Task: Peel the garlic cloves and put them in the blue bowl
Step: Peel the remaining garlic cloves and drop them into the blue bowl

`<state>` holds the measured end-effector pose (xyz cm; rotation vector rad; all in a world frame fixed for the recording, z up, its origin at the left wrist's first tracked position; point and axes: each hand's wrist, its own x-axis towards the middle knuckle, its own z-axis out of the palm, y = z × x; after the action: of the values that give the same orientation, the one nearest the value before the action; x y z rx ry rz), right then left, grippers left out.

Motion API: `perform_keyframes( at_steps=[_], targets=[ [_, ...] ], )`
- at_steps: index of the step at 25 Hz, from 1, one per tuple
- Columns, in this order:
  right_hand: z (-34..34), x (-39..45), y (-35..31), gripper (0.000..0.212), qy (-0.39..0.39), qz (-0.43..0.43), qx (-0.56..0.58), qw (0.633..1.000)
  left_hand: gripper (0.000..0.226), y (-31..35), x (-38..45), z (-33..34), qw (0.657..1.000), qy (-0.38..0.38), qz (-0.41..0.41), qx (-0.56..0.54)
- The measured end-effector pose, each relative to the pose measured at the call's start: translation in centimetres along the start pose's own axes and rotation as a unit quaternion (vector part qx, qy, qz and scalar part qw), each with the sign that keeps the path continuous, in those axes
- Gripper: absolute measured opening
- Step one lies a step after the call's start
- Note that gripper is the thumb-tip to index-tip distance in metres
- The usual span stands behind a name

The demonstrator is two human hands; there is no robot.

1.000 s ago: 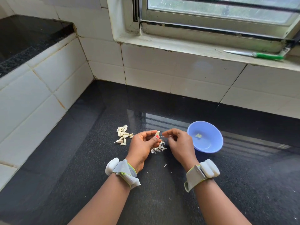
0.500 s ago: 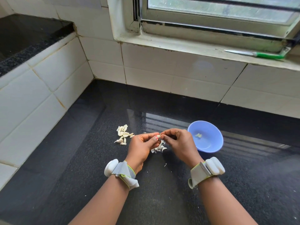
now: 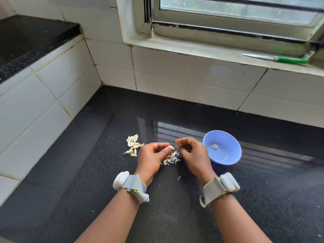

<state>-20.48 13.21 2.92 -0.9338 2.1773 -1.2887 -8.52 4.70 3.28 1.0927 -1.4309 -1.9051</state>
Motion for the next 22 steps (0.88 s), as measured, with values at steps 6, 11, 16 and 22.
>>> perform_keyframes(
  at_steps=[6,11,16,22],
  targets=[
    [0.19,-0.29,-0.11,0.013,-0.053,0.011,0.134,0.990,0.009,0.31,0.07,0.10,1.000,0.000,0.002,0.011],
    [0.04,-0.29,-0.29,0.011,-0.047,0.076,0.244,0.966,0.010,0.33,0.03,0.28,1.000,-0.028,-0.007,-0.009],
    [0.17,-0.05,-0.25,0.011,-0.049,0.081,0.261,0.961,0.010,0.52,-0.02,0.37,1.000,-0.026,-0.003,0.015],
    [-0.03,-0.09,-0.11,0.019,-0.044,0.032,0.155,0.986,0.006,0.37,0.42,0.12,0.981,0.012,0.076,0.177]
  ],
)
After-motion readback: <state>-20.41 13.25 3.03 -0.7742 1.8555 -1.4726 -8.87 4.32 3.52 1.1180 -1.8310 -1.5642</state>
